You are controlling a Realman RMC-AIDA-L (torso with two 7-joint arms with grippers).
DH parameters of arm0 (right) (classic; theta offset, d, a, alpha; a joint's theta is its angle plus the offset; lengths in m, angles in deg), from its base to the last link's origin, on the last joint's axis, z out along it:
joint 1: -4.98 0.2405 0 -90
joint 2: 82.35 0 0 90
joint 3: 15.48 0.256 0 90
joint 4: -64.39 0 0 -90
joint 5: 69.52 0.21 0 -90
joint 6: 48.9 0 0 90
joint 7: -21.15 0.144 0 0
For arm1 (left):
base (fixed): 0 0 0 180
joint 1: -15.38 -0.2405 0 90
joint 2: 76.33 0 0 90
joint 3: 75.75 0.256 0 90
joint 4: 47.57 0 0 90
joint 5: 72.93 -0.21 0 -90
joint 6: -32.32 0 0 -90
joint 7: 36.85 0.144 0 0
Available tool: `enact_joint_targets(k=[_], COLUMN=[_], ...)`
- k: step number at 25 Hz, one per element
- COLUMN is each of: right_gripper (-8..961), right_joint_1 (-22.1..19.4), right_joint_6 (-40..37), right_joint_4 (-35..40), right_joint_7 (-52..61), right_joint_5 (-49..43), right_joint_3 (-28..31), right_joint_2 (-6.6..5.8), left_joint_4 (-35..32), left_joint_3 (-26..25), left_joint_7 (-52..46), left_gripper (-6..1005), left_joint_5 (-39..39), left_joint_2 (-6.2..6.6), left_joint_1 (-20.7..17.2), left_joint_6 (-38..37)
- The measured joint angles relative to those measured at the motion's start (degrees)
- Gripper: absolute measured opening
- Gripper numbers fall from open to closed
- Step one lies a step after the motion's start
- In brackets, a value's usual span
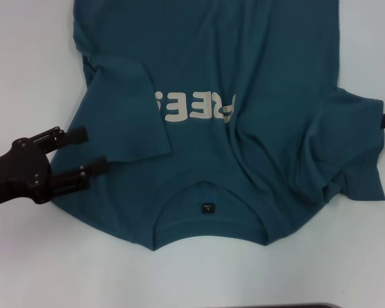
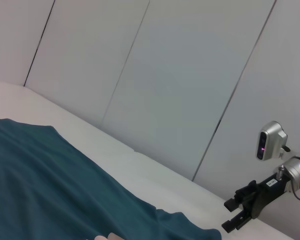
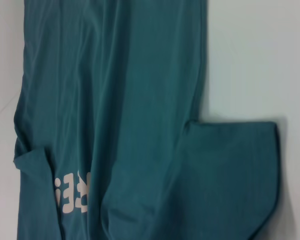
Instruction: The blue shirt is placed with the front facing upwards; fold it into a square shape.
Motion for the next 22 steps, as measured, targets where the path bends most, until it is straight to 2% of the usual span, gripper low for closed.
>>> enact_joint_targets(k=[7, 22], right_gripper=[912, 912], right_joint_1=[1.2, 2.7], right_joint_6=[2.4, 3.3], right_joint_4=[-2.3, -2.5], right_joint_7=[0.5, 1.3], right_joint_5=[-0.1, -0.8], right_joint_3=[-2.0, -2.9], right_joint_2=[0.17, 0.88], left_joint_4=[0.0, 0.1], left_joint_3=[-0.3, -1.9], left_joint_7=[0.0, 0.6], left_gripper=[859, 859], left_joint_5=[0.1, 0.1], left_joint_2=[0.0, 0.06], left_joint_1=[-0.4, -0.5], left_joint_6=[0.1, 0.1])
